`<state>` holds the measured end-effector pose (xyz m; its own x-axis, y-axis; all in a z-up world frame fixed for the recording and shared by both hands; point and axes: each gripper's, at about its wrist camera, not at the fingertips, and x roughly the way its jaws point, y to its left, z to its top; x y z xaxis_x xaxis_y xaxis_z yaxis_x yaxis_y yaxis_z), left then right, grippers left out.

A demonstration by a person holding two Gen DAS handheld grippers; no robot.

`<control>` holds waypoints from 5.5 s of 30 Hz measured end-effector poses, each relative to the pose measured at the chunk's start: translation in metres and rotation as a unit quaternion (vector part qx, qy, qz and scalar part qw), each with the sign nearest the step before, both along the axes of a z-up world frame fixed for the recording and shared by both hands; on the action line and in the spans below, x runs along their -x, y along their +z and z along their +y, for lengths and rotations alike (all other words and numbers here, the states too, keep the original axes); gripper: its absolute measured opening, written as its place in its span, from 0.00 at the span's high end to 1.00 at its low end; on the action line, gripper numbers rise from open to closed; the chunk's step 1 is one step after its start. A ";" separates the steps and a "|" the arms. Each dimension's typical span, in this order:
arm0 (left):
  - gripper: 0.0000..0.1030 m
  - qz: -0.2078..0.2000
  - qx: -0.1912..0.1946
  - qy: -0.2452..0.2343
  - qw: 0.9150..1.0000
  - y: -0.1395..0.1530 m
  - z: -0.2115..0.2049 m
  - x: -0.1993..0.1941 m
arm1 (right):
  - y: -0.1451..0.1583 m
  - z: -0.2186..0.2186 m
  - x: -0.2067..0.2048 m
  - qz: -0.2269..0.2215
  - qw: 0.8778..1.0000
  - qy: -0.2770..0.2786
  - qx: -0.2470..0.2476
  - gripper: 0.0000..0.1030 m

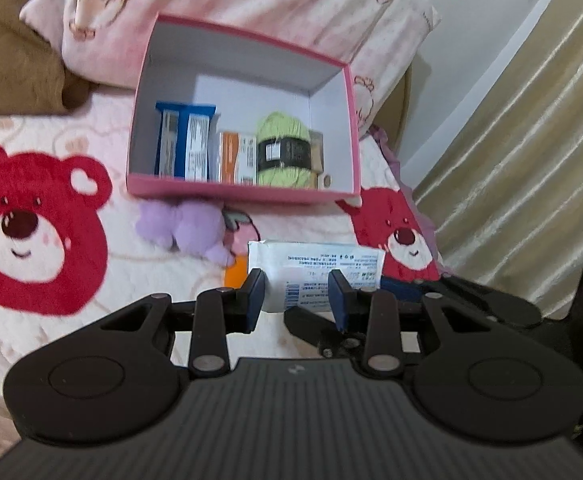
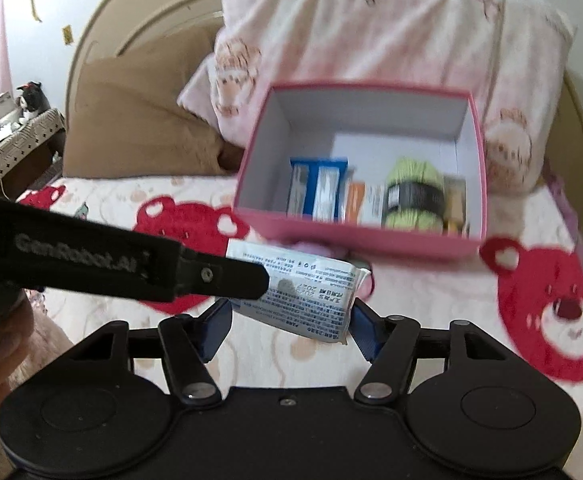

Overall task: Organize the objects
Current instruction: 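Lift the white sachet with the left gripper toward the pink box, then lower the sachet into the box beside the blue packet and open the left gripper, then withdraw the left gripper from the box toward the orange sponge, then close the left gripper on the orange sponge and lift it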

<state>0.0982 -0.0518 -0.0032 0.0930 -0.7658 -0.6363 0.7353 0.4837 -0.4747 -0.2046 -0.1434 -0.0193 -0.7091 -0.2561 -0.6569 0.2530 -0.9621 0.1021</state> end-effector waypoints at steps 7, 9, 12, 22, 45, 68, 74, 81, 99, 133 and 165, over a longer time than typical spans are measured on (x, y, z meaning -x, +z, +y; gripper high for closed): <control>0.68 -0.041 0.023 0.016 0.999 0.037 -0.006 -0.017 | 0.039 0.002 0.021 0.042 0.999 0.033 -0.010 0.44; 0.68 -0.047 0.025 0.020 0.998 0.045 -0.012 -0.025 | 0.045 0.003 0.030 0.048 0.998 0.039 -0.009 0.46; 0.68 -0.056 0.025 0.029 0.998 0.055 -0.026 -0.040 | 0.057 0.006 0.049 0.060 0.997 0.047 -0.012 0.51; 0.68 -0.057 0.003 0.087 0.995 0.055 -0.101 -0.106 | 0.062 0.026 0.158 0.047 0.996 0.079 0.016 0.52; 0.68 0.037 -0.043 0.110 0.992 -0.068 -0.206 -0.191 | -0.038 0.044 0.289 -0.061 0.997 0.043 -0.017 0.56; 0.69 0.026 -0.073 0.116 0.990 -0.084 -0.221 -0.165 | -0.053 0.051 0.283 -0.048 0.997 0.052 -0.031 0.59; 0.63 0.017 -0.077 0.104 0.991 -0.071 -0.216 -0.152 | -0.039 0.052 0.261 -0.030 0.998 0.040 -0.038 0.57; 0.60 0.020 -0.078 0.082 0.993 -0.040 -0.192 -0.120 | -0.008 0.058 0.214 -0.029 0.999 0.033 -0.007 0.49; 0.50 -0.068 -0.110 0.013 0.991 0.080 -0.090 -0.070 | 0.102 0.057 0.108 -0.042 0.996 0.082 0.003 0.33; 0.39 -0.051 -0.141 -0.012 0.989 -0.041 -0.034 -0.028 | -0.002 0.028 0.048 -0.046 0.964 0.261 -0.031 0.28; 0.50 0.000 -0.076 0.029 0.997 -0.141 -0.082 -0.031 | -0.129 0.015 0.095 -0.087 0.982 0.120 -0.117 0.28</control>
<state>0.1293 -0.1339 -0.1444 0.1343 -0.6536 -0.7448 0.7032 0.5925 -0.3930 -0.2997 -0.1286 -0.1482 -0.5188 -0.2293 -0.8235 0.4733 -0.8793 -0.0533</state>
